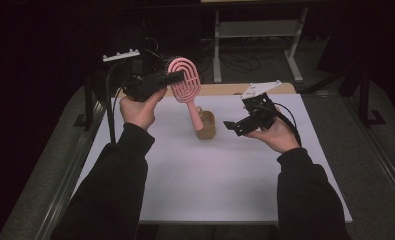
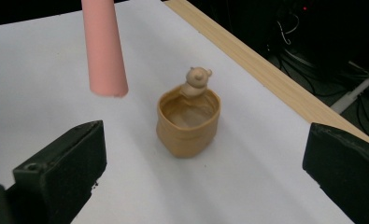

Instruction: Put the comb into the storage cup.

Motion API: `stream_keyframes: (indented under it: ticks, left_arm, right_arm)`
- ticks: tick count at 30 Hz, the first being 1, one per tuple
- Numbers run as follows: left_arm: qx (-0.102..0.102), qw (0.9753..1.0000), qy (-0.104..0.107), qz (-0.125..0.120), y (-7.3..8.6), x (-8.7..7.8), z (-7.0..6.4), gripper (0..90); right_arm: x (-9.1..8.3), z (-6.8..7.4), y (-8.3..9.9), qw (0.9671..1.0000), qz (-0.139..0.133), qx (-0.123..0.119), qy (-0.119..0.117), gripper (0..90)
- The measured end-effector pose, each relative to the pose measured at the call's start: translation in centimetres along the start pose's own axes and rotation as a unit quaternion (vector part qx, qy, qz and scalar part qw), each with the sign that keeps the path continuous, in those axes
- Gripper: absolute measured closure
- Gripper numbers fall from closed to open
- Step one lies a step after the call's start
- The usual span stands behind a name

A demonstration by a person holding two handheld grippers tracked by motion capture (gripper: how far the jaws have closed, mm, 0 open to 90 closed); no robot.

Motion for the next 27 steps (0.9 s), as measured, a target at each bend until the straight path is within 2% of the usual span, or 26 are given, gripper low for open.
stream_keyframes:
  ticks: [3,8,17,19,23,27]
  left_arm:
    - [0.006,1.0000,0.001,-0.003,-0.4,0.2,0.1,64.8]
    - [0.000,1.0000,0.004,-0.008,-0.9,0.4,0.5,64.8]
    - [0.005,0.9998,0.007,-0.016,-1.4,0.8,1.3,64.8]
    - [0.000,0.9997,0.010,-0.020,-1.4,0.8,1.5,64.7]
    - [-0.005,0.9993,0.023,-0.031,-1.6,0.8,1.8,64.7]
    - [0.000,0.9992,0.016,-0.035,-1.6,0.8,2.1,64.7]
  right_arm:
    - [-0.5,-0.3,0.8,0.9999,-0.007,0.008,-0.001,0.0]
    - [-1.3,-0.6,2.1,0.9996,-0.015,0.022,-0.001,0.0]
    - [-2.4,-0.5,4.8,0.9988,-0.028,0.040,0.003,0.0]
    - [-2.7,-0.2,5.6,0.9986,-0.034,0.040,0.007,0.0]
    - [-3.5,0.0,7.0,0.9974,-0.048,0.052,0.009,0.0]
    - [-4.2,-0.2,8.3,0.9953,-0.061,0.073,0.016,0.0]
Point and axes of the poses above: each handheld gripper's, and its own axes: x roughly forward along the jaws, y roughly out of its underside, z roughly to its left, the point moved 2 cm from there along x, roughly forward along the jaws, and after that the axes turned 1 degree about z, right-handed, at the moved point
